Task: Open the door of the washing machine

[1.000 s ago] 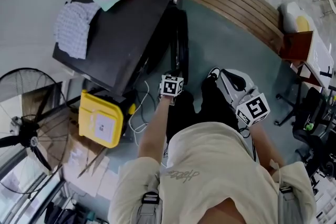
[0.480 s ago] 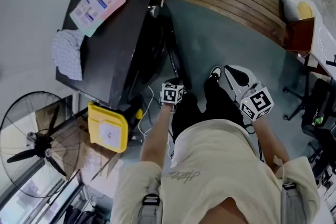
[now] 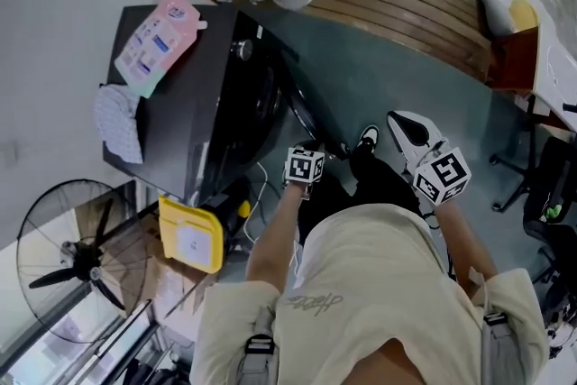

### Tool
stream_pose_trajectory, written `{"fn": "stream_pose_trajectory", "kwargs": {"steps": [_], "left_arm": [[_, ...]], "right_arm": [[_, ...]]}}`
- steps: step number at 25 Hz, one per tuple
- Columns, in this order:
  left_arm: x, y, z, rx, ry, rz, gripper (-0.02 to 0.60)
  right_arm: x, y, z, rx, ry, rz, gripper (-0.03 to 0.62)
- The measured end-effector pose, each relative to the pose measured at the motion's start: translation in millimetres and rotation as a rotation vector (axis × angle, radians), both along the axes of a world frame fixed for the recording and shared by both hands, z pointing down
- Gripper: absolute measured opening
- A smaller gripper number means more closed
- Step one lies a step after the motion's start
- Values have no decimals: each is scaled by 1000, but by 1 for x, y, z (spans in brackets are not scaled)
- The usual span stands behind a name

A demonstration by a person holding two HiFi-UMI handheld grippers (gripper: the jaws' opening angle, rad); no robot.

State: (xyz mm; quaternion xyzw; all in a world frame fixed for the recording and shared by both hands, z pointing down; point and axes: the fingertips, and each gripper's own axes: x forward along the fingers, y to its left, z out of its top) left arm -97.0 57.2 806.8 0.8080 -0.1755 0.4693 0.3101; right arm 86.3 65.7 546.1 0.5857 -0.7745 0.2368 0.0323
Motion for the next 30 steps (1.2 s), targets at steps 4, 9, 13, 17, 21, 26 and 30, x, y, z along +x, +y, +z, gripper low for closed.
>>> {"fn": "stream_pose_trajectory", "kwargs": {"steps": [4,9,13,17,21,26,30], "left_arm": [[31,-6,-5,-2,7,40,18],[64,-16,-8,-24,2,77,18],[89,-24,-9,-12,-5,102,18],[110,-32,-9,-18,-9,120,18],[130,-39,-9,-25,2,139,18],[152,-53,-14,-14,16,179,18],[166,-62,-15,-13,35,230,18]], "right_arm": [[27,2,5,-3,-10,28,2],[58,-2,6,-9,-24,65,2],[79,-1,7,-16,-39,81,2],[99,0,10,-21,-37,113,2],[113,0,13,-29,-40,151,2],[121,-8,19,-54,-48,190,2],[127,-15,19,-71,-44,225,2]]}}
